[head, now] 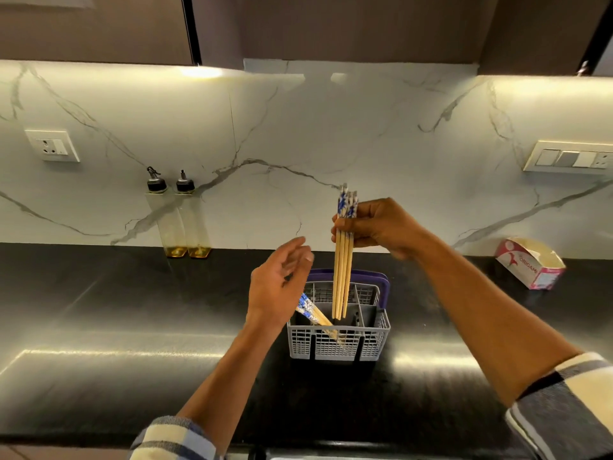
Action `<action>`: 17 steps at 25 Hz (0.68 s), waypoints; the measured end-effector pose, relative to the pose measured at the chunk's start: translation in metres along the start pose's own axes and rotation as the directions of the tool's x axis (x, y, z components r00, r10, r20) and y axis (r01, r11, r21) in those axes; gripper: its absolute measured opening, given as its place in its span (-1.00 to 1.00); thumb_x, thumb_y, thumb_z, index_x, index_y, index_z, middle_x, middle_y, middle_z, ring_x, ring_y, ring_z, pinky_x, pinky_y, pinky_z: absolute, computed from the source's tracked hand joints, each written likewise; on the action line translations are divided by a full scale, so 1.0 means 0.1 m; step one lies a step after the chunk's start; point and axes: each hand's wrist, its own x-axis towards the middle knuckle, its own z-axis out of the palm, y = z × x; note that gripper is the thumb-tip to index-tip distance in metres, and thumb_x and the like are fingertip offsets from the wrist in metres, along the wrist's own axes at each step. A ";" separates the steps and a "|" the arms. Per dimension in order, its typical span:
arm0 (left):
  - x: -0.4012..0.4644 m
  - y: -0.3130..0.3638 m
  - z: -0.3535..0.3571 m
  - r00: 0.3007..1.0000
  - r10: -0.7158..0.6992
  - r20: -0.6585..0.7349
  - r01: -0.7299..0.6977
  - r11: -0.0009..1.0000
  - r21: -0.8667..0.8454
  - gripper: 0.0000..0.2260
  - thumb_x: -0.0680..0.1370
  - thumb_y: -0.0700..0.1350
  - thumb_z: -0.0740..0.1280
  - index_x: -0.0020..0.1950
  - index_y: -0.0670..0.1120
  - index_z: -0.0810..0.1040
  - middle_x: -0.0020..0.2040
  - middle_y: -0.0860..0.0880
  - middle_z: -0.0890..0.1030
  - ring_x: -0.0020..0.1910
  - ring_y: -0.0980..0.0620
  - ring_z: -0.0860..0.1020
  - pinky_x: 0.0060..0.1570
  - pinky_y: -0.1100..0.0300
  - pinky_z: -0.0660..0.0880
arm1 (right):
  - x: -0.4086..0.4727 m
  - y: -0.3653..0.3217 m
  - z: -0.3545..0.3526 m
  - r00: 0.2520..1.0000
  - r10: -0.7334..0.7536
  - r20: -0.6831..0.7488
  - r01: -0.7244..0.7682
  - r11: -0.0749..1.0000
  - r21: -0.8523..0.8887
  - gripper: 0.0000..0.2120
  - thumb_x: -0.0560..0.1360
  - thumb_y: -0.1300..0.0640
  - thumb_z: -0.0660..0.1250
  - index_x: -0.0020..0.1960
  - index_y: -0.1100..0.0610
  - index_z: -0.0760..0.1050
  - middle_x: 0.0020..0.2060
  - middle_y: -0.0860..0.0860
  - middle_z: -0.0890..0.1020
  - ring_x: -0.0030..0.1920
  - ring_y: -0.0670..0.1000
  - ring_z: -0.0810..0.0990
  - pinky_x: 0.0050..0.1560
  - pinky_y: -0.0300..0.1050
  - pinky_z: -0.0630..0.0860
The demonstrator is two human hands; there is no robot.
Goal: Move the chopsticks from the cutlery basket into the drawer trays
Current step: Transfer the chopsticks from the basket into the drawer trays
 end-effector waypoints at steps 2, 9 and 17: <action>-0.06 0.12 0.03 0.975 -0.072 0.209 0.091 0.993 -0.080 -0.64 0.56 0.00 0.36 0.36 0.02 0.50 0.16 0.11 0.66 0.13 0.25 0.62 0.16 0.26 0.56 | -0.12 -0.13 -0.05 0.996 0.072 0.060 -0.077 0.994 0.084 -0.77 0.48 0.21 0.43 0.10 0.29 0.61 -0.06 0.20 0.73 -0.05 0.15 0.73 -0.05 -0.07 0.68; -0.86 -0.11 0.28 0.674 -0.341 0.655 0.562 0.812 -0.156 -0.70 0.43 -0.10 0.44 0.14 -0.15 0.60 0.07 -0.20 0.70 0.05 -0.11 0.69 0.01 0.08 0.64 | -0.70 0.39 0.14 0.924 0.331 0.190 -0.359 0.922 0.142 -0.72 0.47 0.20 0.44 0.14 0.31 0.58 -0.01 0.23 0.71 -0.02 0.17 0.72 -0.13 -0.11 0.69; -2.44 -0.93 0.36 0.362 -0.627 0.689 0.822 0.563 0.081 -0.85 0.56 -0.21 0.36 0.12 -0.17 0.62 0.00 -0.15 0.73 0.03 -0.09 0.70 0.04 0.07 0.63 | -1.83 1.85 0.84 0.760 0.597 0.259 -0.647 0.735 0.204 -0.77 0.51 0.21 0.41 0.12 0.30 0.59 -0.04 0.21 0.72 0.00 0.16 0.72 0.01 -0.01 0.65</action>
